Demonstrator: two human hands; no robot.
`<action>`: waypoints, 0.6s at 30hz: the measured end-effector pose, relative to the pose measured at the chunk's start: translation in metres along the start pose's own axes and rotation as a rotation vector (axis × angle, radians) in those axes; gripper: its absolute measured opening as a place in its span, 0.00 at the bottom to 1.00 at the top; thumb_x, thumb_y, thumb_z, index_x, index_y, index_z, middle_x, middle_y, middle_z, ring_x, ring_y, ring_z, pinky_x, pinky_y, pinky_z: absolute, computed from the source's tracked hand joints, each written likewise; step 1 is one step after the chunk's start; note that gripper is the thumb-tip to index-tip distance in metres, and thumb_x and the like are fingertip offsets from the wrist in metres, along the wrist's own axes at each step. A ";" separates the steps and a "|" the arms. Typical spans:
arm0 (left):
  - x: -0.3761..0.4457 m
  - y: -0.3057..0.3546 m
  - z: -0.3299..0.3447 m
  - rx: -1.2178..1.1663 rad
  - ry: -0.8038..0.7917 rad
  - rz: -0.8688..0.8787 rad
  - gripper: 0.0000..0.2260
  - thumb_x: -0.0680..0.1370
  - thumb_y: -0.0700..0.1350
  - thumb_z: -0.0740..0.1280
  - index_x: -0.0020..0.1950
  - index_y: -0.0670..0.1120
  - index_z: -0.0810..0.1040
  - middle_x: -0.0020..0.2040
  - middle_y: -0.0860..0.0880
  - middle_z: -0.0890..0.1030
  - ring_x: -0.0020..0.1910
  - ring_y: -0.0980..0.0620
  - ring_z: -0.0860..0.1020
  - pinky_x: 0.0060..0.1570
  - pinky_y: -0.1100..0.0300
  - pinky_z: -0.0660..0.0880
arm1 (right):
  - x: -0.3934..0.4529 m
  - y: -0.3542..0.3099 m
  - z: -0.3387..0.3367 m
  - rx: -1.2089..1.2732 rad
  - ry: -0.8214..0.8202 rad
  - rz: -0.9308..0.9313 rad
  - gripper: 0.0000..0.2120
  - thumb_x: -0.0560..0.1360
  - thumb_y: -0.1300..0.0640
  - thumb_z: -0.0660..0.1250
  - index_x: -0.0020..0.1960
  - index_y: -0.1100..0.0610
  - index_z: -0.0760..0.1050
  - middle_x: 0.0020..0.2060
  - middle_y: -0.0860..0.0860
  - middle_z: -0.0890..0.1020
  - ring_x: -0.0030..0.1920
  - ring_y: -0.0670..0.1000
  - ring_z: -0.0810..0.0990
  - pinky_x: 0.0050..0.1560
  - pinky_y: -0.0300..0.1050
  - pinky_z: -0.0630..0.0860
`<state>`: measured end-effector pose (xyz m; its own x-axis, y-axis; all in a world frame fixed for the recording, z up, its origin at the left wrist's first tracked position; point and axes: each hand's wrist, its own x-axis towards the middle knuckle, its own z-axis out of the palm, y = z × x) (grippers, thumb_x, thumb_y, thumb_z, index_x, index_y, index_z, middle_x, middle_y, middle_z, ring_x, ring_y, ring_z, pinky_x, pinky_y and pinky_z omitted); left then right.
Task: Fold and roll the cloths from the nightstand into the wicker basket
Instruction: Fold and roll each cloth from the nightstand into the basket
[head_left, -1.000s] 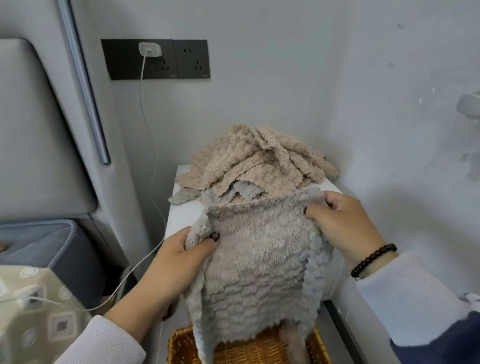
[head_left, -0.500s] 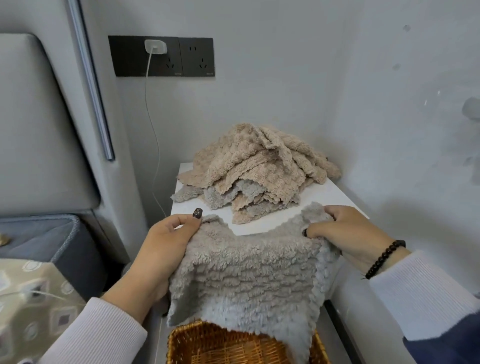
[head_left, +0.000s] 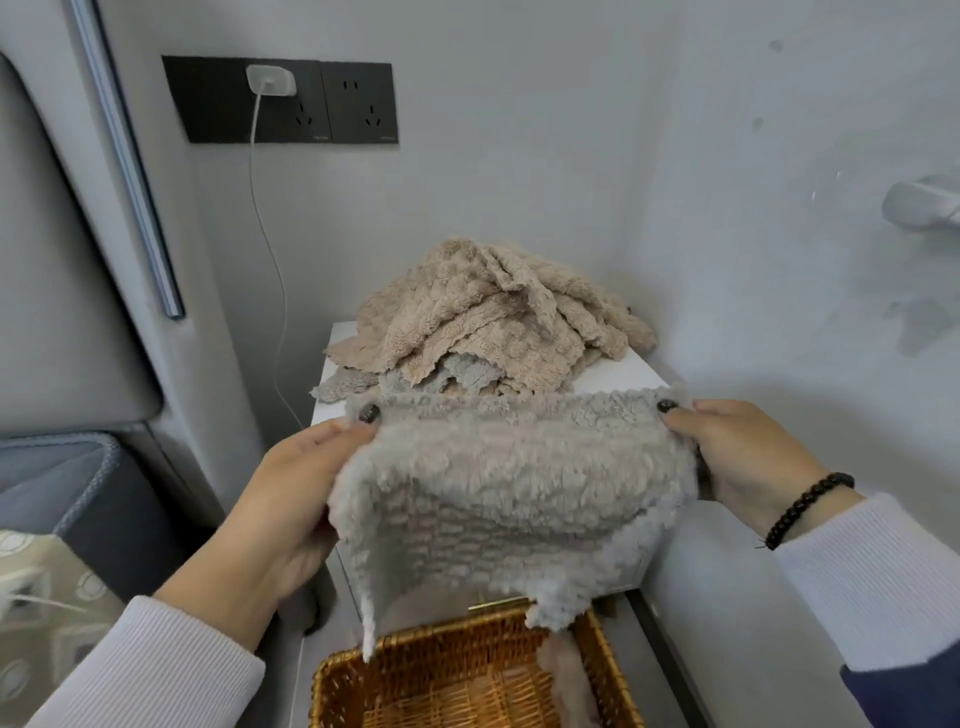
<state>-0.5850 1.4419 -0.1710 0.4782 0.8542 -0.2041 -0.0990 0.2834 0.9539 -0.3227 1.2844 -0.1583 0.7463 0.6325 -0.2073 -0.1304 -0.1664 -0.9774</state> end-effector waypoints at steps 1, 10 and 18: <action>-0.001 0.002 0.003 -0.143 -0.044 -0.030 0.14 0.80 0.46 0.64 0.57 0.36 0.80 0.57 0.33 0.80 0.51 0.41 0.80 0.53 0.45 0.78 | 0.002 -0.001 -0.002 0.153 -0.026 0.034 0.10 0.78 0.62 0.63 0.53 0.69 0.77 0.41 0.60 0.83 0.37 0.56 0.83 0.34 0.48 0.81; -0.012 -0.026 0.026 -0.026 -0.351 -0.461 0.20 0.68 0.33 0.74 0.59 0.32 0.78 0.55 0.33 0.81 0.51 0.38 0.82 0.51 0.45 0.79 | 0.006 0.016 0.019 0.533 -0.261 0.289 0.13 0.76 0.66 0.63 0.34 0.64 0.80 0.35 0.60 0.83 0.33 0.54 0.84 0.35 0.52 0.81; -0.001 -0.033 0.016 -0.252 -0.115 -0.402 0.14 0.79 0.36 0.61 0.63 0.34 0.75 0.53 0.35 0.83 0.42 0.43 0.85 0.37 0.47 0.82 | -0.003 0.049 0.040 0.026 -0.403 0.494 0.10 0.77 0.66 0.64 0.57 0.65 0.77 0.45 0.60 0.85 0.43 0.55 0.84 0.44 0.49 0.81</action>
<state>-0.5682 1.4251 -0.1993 0.6136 0.6058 -0.5064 -0.0880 0.6898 0.7186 -0.3574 1.3049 -0.2071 0.2911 0.7216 -0.6282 -0.4158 -0.4960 -0.7623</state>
